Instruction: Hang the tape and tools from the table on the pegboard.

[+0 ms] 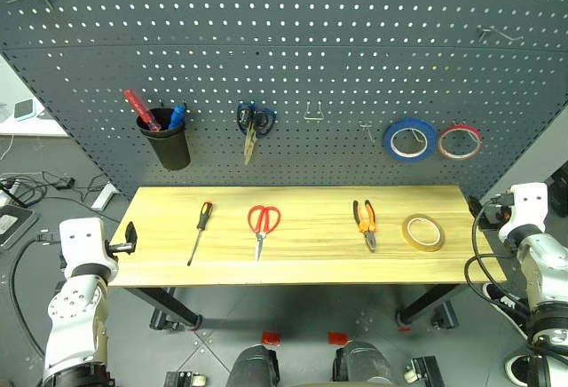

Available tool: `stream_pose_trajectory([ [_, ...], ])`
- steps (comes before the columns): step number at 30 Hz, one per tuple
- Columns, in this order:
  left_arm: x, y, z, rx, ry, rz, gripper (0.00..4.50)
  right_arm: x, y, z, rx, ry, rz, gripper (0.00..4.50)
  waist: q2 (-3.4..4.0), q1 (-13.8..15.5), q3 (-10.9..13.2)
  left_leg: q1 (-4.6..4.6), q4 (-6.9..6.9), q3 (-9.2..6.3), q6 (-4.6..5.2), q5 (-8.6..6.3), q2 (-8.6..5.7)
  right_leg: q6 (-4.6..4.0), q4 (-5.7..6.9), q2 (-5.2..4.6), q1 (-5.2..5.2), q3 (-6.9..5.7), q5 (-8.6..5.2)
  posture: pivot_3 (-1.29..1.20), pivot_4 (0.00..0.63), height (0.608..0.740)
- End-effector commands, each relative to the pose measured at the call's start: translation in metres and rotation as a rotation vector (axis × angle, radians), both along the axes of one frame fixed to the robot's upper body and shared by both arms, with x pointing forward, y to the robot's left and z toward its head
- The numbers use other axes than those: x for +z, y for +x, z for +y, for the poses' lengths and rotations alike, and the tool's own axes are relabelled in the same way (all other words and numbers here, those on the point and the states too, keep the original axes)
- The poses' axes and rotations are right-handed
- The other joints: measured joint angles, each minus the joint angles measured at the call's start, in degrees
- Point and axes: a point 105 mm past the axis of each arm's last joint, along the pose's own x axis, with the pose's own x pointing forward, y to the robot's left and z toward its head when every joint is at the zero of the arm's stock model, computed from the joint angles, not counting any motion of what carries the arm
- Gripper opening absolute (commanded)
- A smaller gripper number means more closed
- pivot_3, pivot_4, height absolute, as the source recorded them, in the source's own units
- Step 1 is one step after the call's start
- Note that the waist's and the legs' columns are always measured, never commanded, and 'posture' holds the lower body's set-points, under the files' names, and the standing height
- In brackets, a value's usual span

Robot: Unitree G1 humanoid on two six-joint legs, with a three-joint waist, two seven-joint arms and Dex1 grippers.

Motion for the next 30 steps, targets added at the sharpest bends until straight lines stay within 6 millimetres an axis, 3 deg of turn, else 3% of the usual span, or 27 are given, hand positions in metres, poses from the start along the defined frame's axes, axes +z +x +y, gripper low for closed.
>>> stream_pose_trajectory([
  [1,0.015,0.0,0.002,0.01,0.044,-0.044,4.5,0.013,0.005,0.005,0.025,-0.024,-0.046,4.5,-0.01,0.15,0.0,0.0,0.0,0.0,0.0,0.0,0.0,0.0,0.0,0.0,0.0,0.0,0.0,-0.07,0.06,0.74],
  [10,0.011,-0.004,0.001,0.015,0.027,-0.015,4.5,0.009,0.007,0.021,0.103,-0.027,-0.021,4.5,-0.01,0.2,0.02,0.0,0.0,0.0,0.0,0.0,0.0,0.0,0.0,0.0,0.0,0.0,0.0,-0.06,0.073,0.74],
  [14,0.028,0.01,-0.042,-0.219,0.012,-0.044,4.5,0.005,0.004,0.046,0.235,-0.043,0.021,4.5,-0.13,0.58,0.41,-0.01,0.0,-0.02,0.0,0.0,0.04,0.0,0.0,0.0,-0.01,-0.03,0.0,-0.06,0.1,0.74],
  [18,0.046,0.025,-0.102,-0.506,-0.023,-0.046,4.5,0.0,-0.007,0.075,0.397,-0.067,0.09,4.5,0.05,1.07,1.68,0.01,0.02,0.0,0.0,0.0,0.04,-0.02,-0.08,-0.01,0.03,0.04,0.0,-0.09,0.147,0.74],
  [21,0.054,0.035,-0.124,-0.603,-0.035,-0.027,4.5,0.001,-0.015,0.091,0.469,-0.068,0.123,4.5,0.21,1.25,2.95,-0.02,0.03,-0.01,0.01,0.01,0.04,-0.04,-0.07,-0.01,0.01,0.06,0.0,-0.12,0.181,0.74],
  [22,0.055,0.035,-0.126,-0.619,-0.032,-0.019,4.5,0.002,-0.018,0.094,0.481,-0.067,0.129,4.5,0.2,1.22,3.35,-0.02,0.02,-0.01,0.01,0.01,0.04,-0.04,-0.06,-0.01,-0.01,0.06,0.0,-0.13,0.197,0.74],
  [26,0.068,0.047,-0.175,-0.874,-0.035,0.024,4.5,0.004,-0.018,0.115,0.521,-0.073,0.186,4.5,-0.01,1.1,5.96,-0.1,0.02,0.02,0.02,0.01,0.06,-0.06,-0.03,0.02,-0.1,0.08,0.0,-0.18,0.275,0.74],
  [30,0.073,0.047,-0.212,-1.086,-0.014,0.071,4.5,-0.009,-0.014,0.12,0.48,-0.122,0.325,4.5,-0.17,0.7,8.7,-0.23,0.04,0.16,0.03,0.01,0.08,-0.08,-0.04,0.0,-0.3,0.22,0.01,-0.21,0.331,0.74],
])
